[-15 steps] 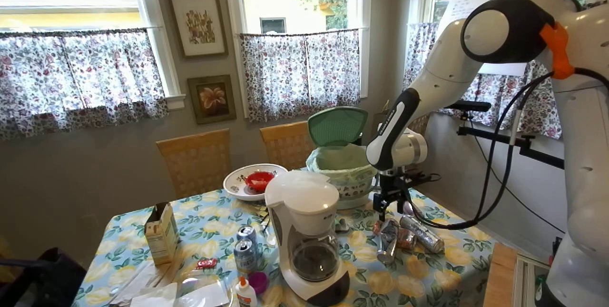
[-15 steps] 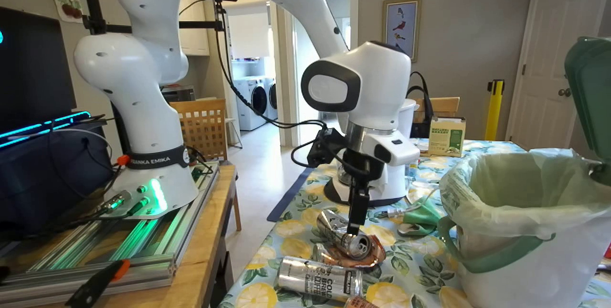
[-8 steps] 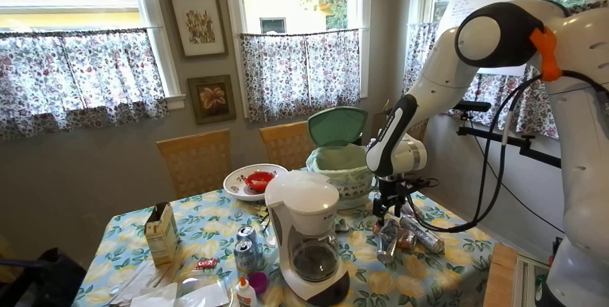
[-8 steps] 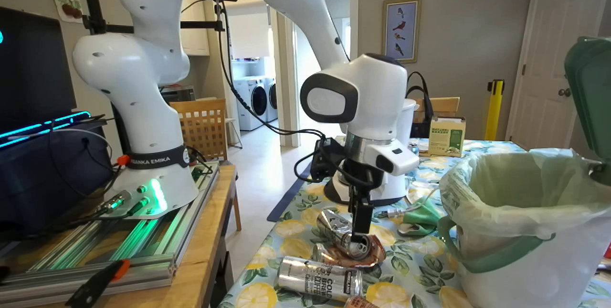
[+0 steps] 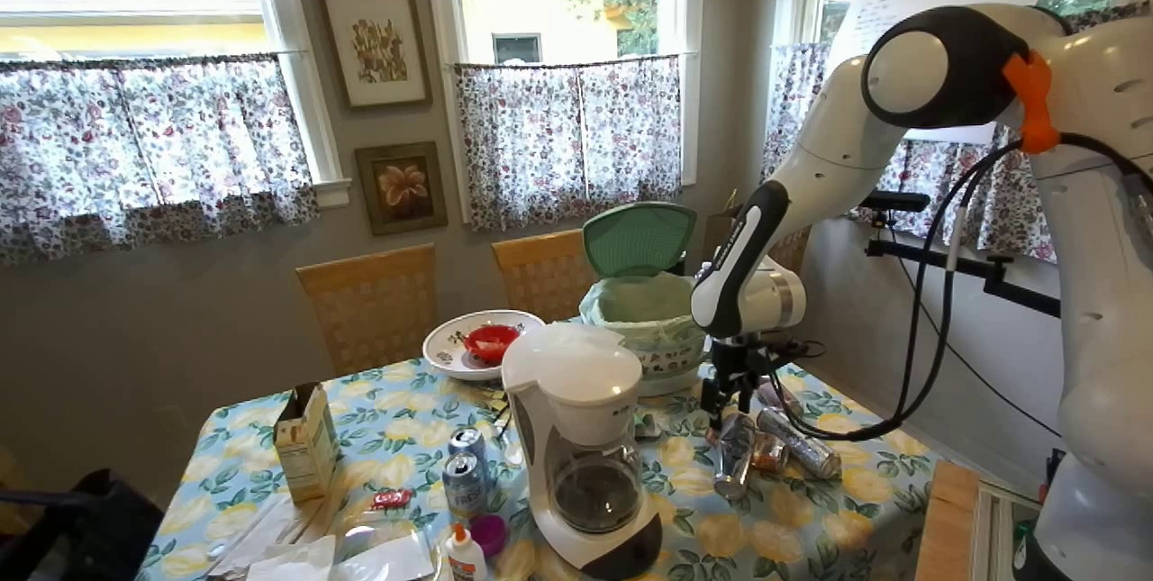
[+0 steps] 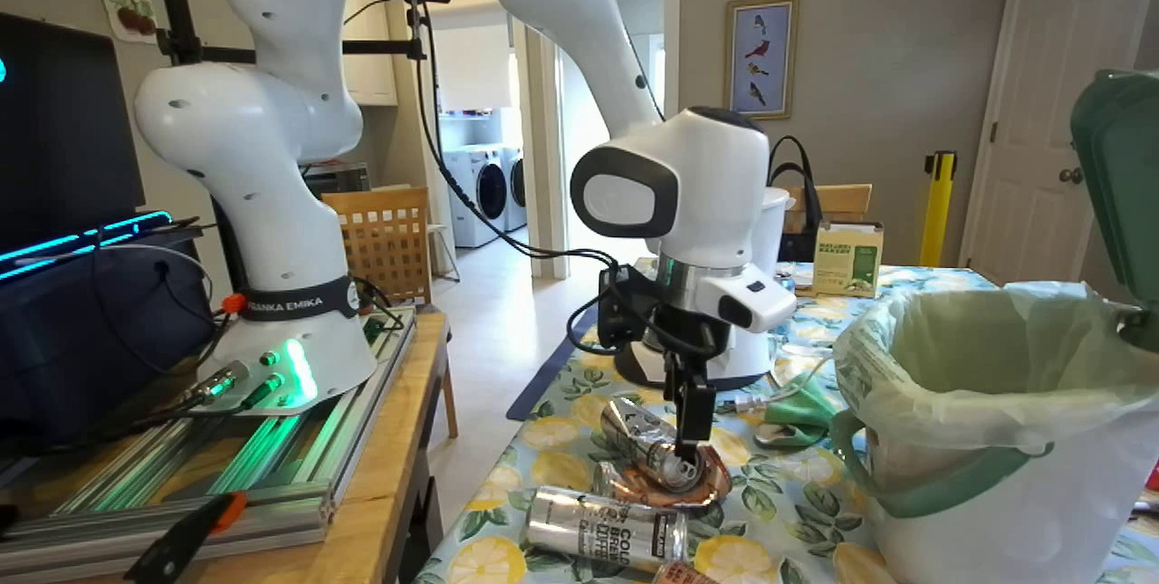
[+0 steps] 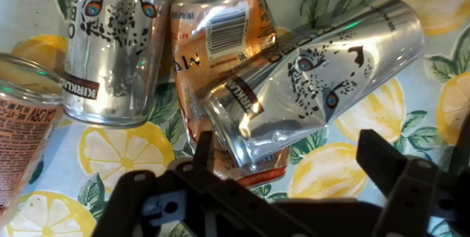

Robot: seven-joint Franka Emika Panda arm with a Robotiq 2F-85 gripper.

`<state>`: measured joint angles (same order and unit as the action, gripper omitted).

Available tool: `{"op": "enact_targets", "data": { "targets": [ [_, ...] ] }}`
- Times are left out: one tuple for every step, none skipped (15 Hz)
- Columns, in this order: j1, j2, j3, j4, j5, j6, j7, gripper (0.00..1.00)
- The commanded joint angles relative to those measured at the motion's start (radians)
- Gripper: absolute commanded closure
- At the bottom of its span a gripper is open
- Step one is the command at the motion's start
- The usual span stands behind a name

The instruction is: Place the silver cans together and the orange cans together.

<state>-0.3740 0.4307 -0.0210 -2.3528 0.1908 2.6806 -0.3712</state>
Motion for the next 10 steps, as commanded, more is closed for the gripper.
{"op": "enact_targets", "data": {
  "targets": [
    [-0.025, 0.019, 0.032, 0.006, 0.031, 0.016, -0.051, 0.00],
    [-0.029, 0.021, 0.037, 0.007, 0.033, 0.014, -0.057, 0.00],
    [-0.030, 0.022, 0.039, 0.008, 0.033, 0.013, -0.060, 0.00],
    [-0.033, 0.024, 0.043, 0.010, 0.035, 0.011, -0.064, 0.00],
    [-0.039, 0.027, 0.049, 0.014, 0.040, 0.008, -0.070, 0.00],
    [-0.041, 0.028, 0.052, 0.015, 0.041, 0.009, -0.073, 0.00],
    [-0.043, 0.029, 0.058, 0.020, 0.045, 0.006, -0.078, 0.00],
    [-0.046, 0.029, 0.064, 0.024, 0.048, 0.003, -0.083, 0.00],
    [-0.046, 0.029, 0.067, 0.027, 0.049, 0.003, -0.085, 0.00],
    [-0.045, 0.029, 0.071, 0.033, 0.048, 0.002, -0.087, 0.00]
  ]
}}
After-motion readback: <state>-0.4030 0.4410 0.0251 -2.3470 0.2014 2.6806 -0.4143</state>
